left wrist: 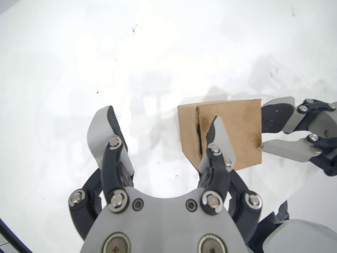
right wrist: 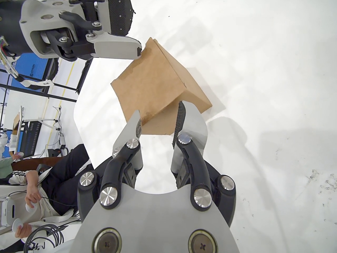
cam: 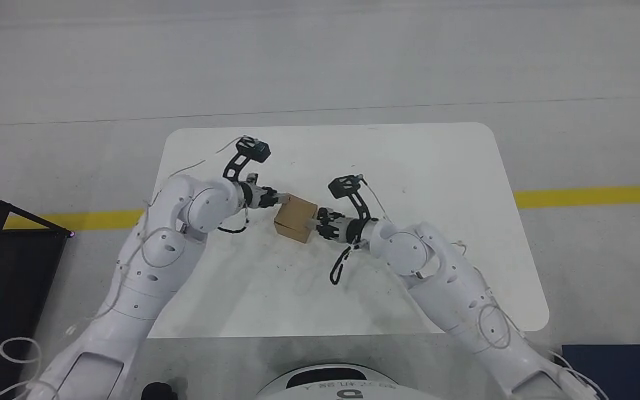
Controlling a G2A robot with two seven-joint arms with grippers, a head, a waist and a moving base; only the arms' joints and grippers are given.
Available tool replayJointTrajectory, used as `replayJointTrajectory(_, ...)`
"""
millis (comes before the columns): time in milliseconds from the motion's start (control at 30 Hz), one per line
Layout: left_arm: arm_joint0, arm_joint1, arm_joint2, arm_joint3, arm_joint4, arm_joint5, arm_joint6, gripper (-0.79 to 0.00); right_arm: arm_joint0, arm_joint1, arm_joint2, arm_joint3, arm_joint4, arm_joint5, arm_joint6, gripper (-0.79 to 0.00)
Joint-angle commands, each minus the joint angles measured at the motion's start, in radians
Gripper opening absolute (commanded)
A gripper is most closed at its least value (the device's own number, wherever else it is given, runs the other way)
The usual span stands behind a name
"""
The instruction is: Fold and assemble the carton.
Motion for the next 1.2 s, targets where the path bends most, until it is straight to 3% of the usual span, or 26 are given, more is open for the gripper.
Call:
replayJointTrajectory(0,0.006,0.004,-0.026,-0.001,-0.026,-0.006,-0.006,0.000,-0.013,0.003,0.016,-0.017,0.006,-0.013,-0.017,-0.262)
replayJointTrajectory(33,0.009,0.006,-0.040,-0.003,-0.038,-0.009,-0.009,0.000,-0.021,0.006,0.026,-0.026,0.006,-0.020,-0.025,-0.292)
replayJointTrajectory(100,0.018,0.011,-0.070,-0.004,-0.082,-0.018,-0.019,0.000,-0.045,0.012,0.056,-0.054,0.012,-0.038,-0.058,-0.425)
replayJointTrajectory(133,0.023,0.013,-0.087,-0.003,-0.115,-0.021,-0.026,0.000,-0.062,0.015,0.073,-0.071,0.017,-0.052,-0.081,-0.542)
replayJointTrajectory(167,0.026,0.015,-0.106,-0.002,-0.150,-0.025,-0.035,0.000,-0.080,0.019,0.090,-0.085,0.019,-0.066,-0.101,-0.785)
replayJointTrajectory(367,0.040,0.029,-0.250,0.065,-0.429,-0.016,-0.101,0.000,-0.141,0.030,0.131,-0.152,-0.018,-0.119,-0.170,-0.785)
replayJointTrajectory(633,0.063,0.054,-0.377,0.155,-0.646,-0.056,-0.234,0.000,0.036,-0.009,-0.047,-0.060,-0.092,-0.071,-0.112,-0.785)
replayJointTrajectory(867,0.064,0.055,-0.380,0.156,-0.647,-0.057,-0.236,0.000,0.165,-0.057,-0.189,0.082,-0.116,-0.017,-0.085,-0.785)
replayJointTrajectory(1167,0.064,0.055,-0.380,0.156,-0.647,-0.057,-0.236,0.000,0.174,-0.065,-0.193,0.078,-0.133,0.000,-0.080,-0.785)
